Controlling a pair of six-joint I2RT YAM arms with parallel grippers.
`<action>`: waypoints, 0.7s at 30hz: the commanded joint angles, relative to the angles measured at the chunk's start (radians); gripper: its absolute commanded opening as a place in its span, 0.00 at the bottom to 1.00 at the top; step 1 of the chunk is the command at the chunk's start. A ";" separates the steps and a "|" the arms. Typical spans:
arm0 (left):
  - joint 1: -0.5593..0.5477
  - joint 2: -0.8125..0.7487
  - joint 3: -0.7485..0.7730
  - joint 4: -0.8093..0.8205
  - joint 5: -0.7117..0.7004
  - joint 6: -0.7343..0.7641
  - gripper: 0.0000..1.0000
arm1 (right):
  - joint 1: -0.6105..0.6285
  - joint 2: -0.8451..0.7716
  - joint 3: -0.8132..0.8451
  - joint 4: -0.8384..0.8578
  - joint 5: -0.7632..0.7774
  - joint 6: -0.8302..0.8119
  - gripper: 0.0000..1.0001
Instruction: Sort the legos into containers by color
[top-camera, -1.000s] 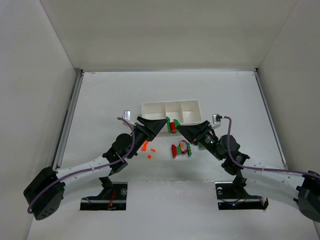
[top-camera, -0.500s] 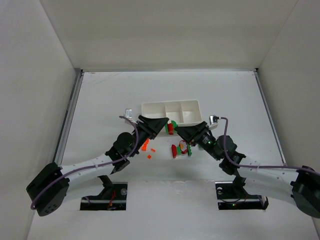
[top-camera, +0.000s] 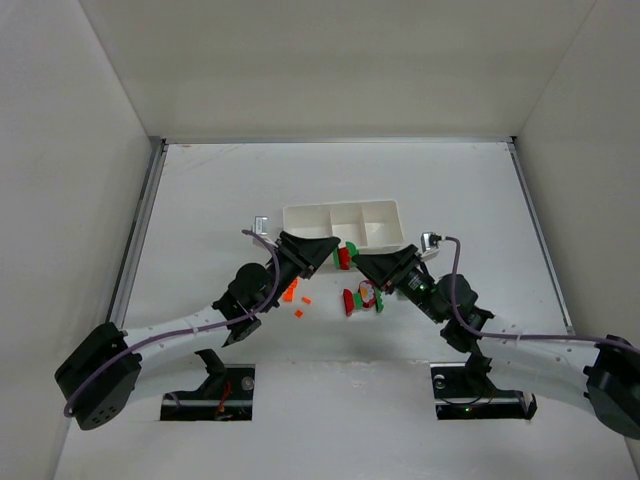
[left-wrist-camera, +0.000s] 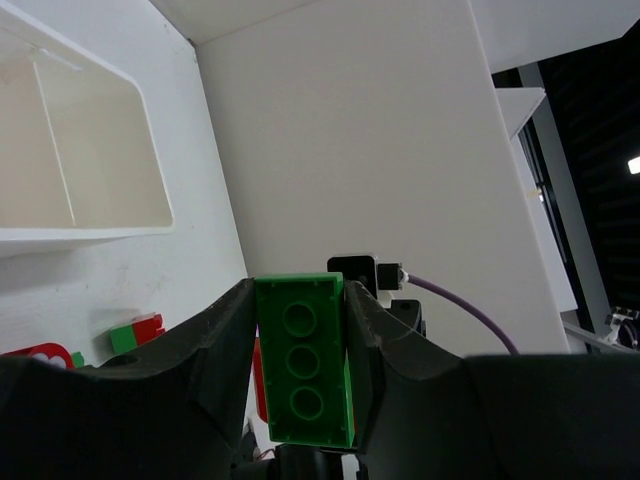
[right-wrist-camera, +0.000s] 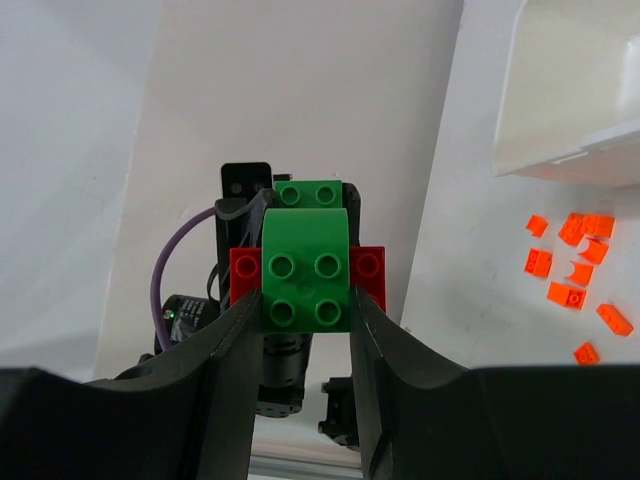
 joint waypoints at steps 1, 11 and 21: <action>0.017 -0.005 0.027 0.046 0.020 0.030 0.16 | -0.010 -0.042 -0.023 0.071 -0.009 0.018 0.21; 0.072 -0.045 -0.014 -0.052 0.038 0.050 0.14 | -0.081 -0.198 -0.063 -0.041 -0.026 0.001 0.21; 0.121 -0.077 0.004 -0.102 0.093 0.058 0.14 | -0.133 -0.226 -0.031 -0.194 -0.028 -0.094 0.21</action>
